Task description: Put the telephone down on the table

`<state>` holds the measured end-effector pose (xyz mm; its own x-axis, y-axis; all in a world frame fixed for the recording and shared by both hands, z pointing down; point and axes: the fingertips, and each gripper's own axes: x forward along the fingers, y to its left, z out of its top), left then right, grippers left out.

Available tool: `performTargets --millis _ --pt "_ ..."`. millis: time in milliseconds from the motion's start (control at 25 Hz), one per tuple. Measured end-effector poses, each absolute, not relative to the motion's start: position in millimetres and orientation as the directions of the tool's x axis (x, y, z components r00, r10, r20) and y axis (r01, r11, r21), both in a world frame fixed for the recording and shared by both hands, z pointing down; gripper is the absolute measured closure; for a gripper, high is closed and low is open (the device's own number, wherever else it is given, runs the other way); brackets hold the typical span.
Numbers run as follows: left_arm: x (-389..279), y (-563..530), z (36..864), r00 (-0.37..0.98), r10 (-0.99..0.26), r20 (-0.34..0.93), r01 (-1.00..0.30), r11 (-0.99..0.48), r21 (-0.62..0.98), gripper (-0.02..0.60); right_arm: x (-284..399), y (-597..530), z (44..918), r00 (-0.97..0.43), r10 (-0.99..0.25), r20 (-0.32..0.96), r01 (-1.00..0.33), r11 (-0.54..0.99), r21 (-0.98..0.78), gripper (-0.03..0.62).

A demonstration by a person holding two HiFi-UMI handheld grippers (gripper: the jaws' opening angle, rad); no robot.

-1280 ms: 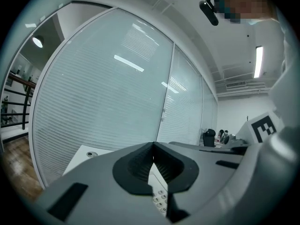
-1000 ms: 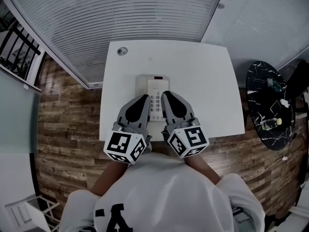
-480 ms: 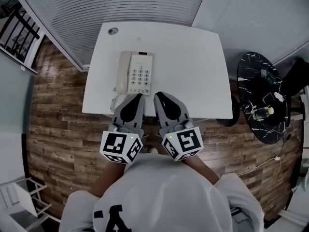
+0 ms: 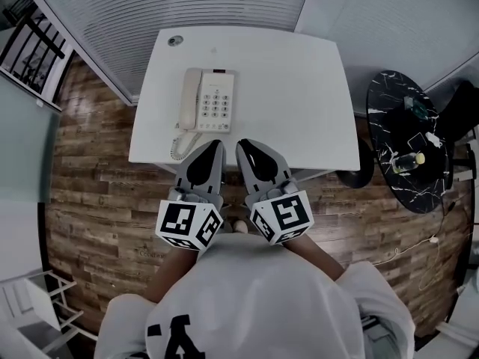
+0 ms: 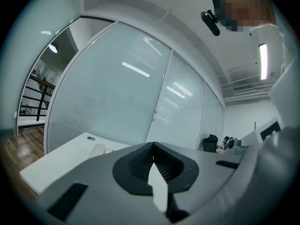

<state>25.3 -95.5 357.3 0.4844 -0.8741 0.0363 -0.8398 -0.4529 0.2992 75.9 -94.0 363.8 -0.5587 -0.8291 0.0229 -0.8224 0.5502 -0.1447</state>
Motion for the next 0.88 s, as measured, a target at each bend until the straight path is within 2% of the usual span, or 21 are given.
performTargets --millis 320,600,880 --pt "31 -77 371 0.477 -0.875 0.080 -0.843 -0.431 0.321 0.577 83 -77 380 -0.559 -0.828 0.039 -0.816 0.541 -0.201 0.554" --pt "35 -54 359 0.496 -0.868 0.025 -0.826 -0.462 0.325 0.575 88 -60 377 -0.543 -0.839 0.028 -0.827 0.529 -0.193 0.554" --pt "15 -6 366 0.504 -0.863 0.045 -0.821 -0.462 0.335 0.576 71 -20 374 -0.513 -0.858 0.019 -0.843 0.500 -0.197 0.553"
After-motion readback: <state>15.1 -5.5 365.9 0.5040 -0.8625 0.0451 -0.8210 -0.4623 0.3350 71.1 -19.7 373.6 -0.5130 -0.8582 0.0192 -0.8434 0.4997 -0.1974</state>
